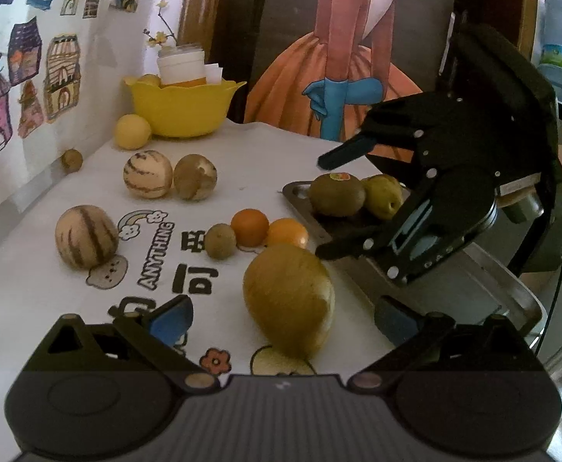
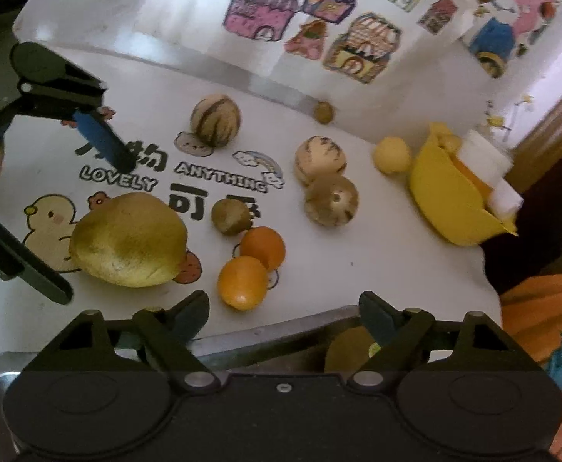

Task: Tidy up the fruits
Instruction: 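Grasp the large yellow pear with the left tool while the right tool grasps an orange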

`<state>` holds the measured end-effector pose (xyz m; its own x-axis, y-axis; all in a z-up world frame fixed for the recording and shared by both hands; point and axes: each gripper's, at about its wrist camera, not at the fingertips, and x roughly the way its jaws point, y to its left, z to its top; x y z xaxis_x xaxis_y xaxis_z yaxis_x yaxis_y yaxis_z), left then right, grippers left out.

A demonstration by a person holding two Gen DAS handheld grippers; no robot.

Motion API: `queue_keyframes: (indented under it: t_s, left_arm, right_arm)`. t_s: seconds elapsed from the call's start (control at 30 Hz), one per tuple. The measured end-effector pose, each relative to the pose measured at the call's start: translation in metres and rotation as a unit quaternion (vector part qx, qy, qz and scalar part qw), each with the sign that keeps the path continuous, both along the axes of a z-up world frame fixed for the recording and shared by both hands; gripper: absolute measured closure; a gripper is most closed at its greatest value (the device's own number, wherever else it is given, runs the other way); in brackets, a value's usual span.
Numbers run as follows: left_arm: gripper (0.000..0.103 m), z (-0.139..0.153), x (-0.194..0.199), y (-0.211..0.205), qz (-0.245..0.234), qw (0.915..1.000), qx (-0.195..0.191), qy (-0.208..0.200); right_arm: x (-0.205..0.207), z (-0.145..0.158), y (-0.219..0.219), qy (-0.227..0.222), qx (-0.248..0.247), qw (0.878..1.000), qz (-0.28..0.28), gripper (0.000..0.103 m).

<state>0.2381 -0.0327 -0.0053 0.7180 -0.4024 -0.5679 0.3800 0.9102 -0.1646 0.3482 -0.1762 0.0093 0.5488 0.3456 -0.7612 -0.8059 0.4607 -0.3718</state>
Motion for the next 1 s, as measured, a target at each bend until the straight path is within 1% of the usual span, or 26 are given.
queue_keyframes:
  t_s: [0.03,0.17,0.37,0.47,0.57,0.77,0.9,1.0]
  left_arm:
    - [0.003,0.000,0.001,-0.001,0.000,1.0000,0.000,-0.001]
    - [0.013,0.000,0.005,-0.006,-0.001,1.0000,0.000,-0.001]
    - [0.026,-0.003,0.011,-0.008,0.001,1.0000,0.008,0.005]
    - [0.033,-0.004,0.013,-0.009,0.005,0.9999,0.010,0.007]
    - [0.043,-0.005,0.014,-0.009,0.005,0.9999,0.009,0.012]
    - [0.044,-0.005,0.013,-0.014,0.002,0.9998,0.020,0.004]
    - [0.045,-0.005,0.013,-0.012,0.001,0.9999,0.016,0.006]
    - [0.045,-0.005,0.013,-0.013,0.001,0.9998,0.017,0.005]
  right_arm:
    - [0.002,-0.001,0.001,0.005,-0.001,1.000,0.003,0.021]
    - [0.010,-0.005,0.003,0.031,0.002,0.999,0.009,0.030]
    - [0.022,-0.010,0.003,0.063,0.026,0.998,0.004,0.039]
    - [0.026,-0.013,0.003,0.080,0.037,0.996,0.004,0.043]
    - [0.027,-0.015,0.004,0.085,0.041,0.996,0.004,0.047]
    - [0.029,-0.016,0.002,0.096,0.055,0.994,0.003,0.062]
    - [0.030,-0.017,0.001,0.099,0.061,0.993,0.002,0.067]
    - [0.031,-0.017,0.000,0.101,0.063,0.993,0.002,0.068]
